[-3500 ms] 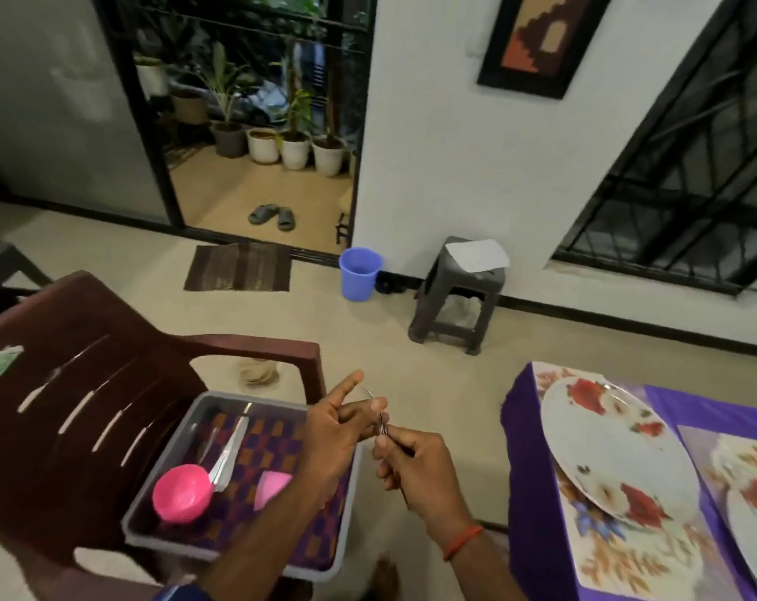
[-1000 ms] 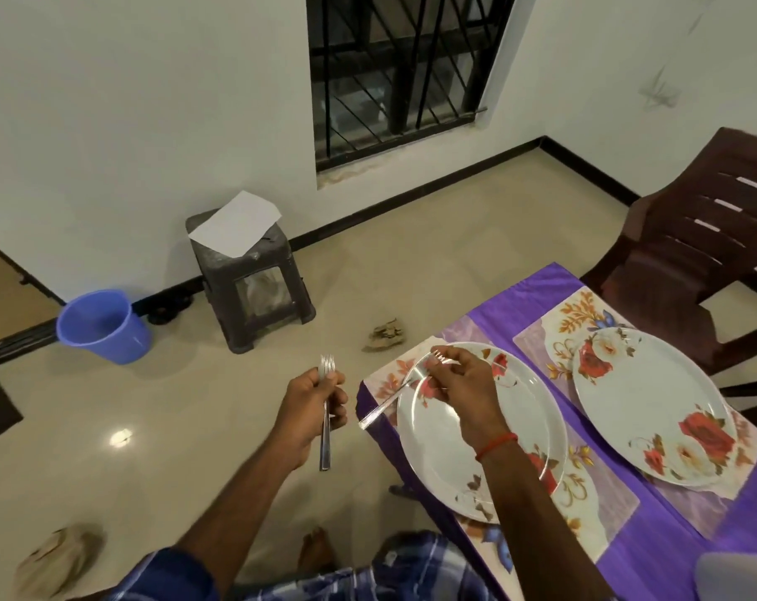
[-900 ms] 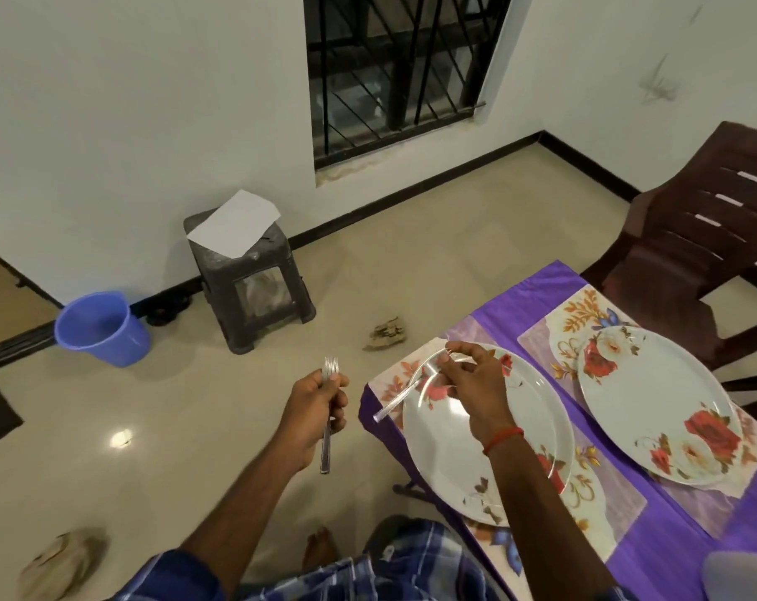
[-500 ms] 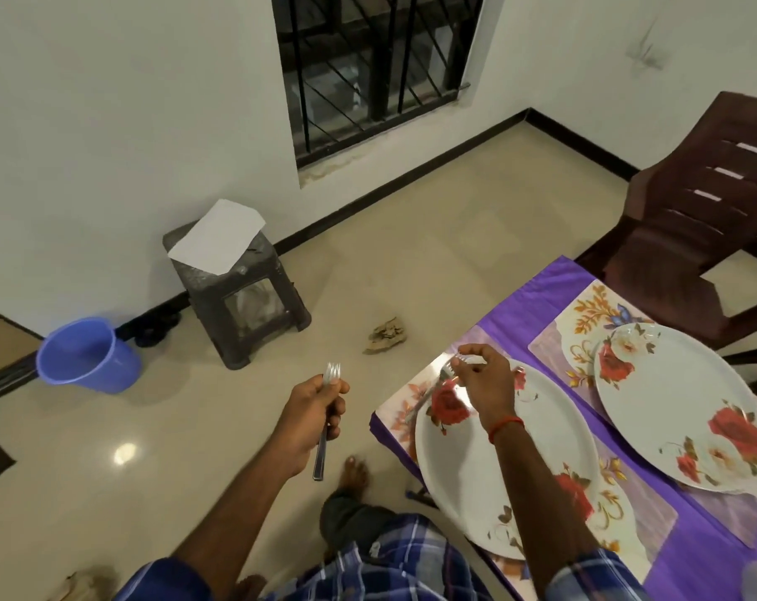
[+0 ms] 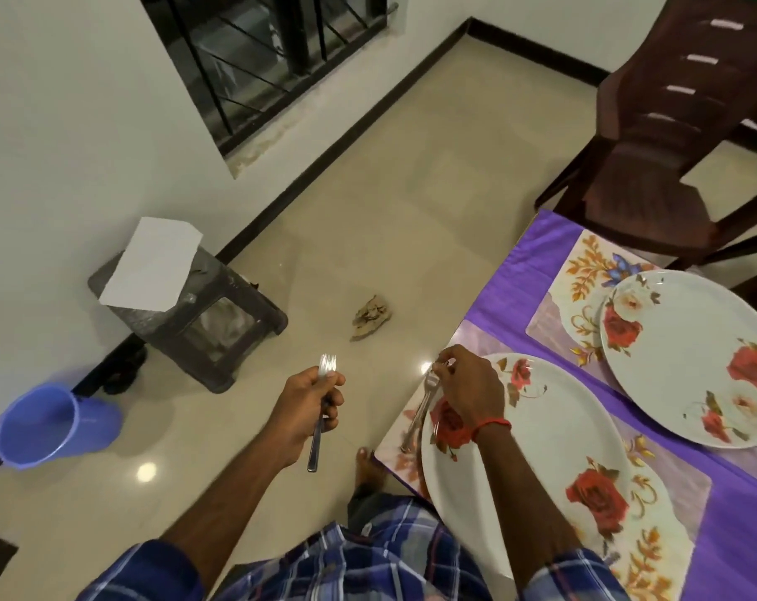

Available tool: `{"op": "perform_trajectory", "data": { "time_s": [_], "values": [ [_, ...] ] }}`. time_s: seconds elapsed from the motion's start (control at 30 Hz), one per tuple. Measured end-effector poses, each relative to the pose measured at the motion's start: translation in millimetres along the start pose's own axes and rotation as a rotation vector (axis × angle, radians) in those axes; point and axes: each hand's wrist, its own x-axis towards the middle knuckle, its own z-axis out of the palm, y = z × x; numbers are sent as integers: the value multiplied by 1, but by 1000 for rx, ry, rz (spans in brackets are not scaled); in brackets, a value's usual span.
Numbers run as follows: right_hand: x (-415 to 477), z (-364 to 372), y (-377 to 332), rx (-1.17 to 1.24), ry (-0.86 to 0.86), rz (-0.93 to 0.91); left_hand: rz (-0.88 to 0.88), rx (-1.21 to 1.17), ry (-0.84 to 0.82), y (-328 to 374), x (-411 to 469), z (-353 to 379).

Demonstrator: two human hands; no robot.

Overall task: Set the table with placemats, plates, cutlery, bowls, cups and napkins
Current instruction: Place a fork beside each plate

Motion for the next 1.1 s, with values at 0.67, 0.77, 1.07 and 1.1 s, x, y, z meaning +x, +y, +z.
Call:
{"op": "perform_trajectory", "data": {
  "time_s": [0.67, 0.77, 1.07, 1.1],
  "values": [
    [-5, -21, -34, 190, 161, 118, -46, 93, -211, 64, 49, -31],
    [-2, -27, -55, 213, 192, 112, -72, 82, -262, 87, 63, -47],
    [23, 8, -176, 411, 156, 14, -5, 161, -414, 139, 97, -101],
    [24, 12, -191, 453, 139, -4, 5, 173, -431, 143, 99, -104]
  ]
}}
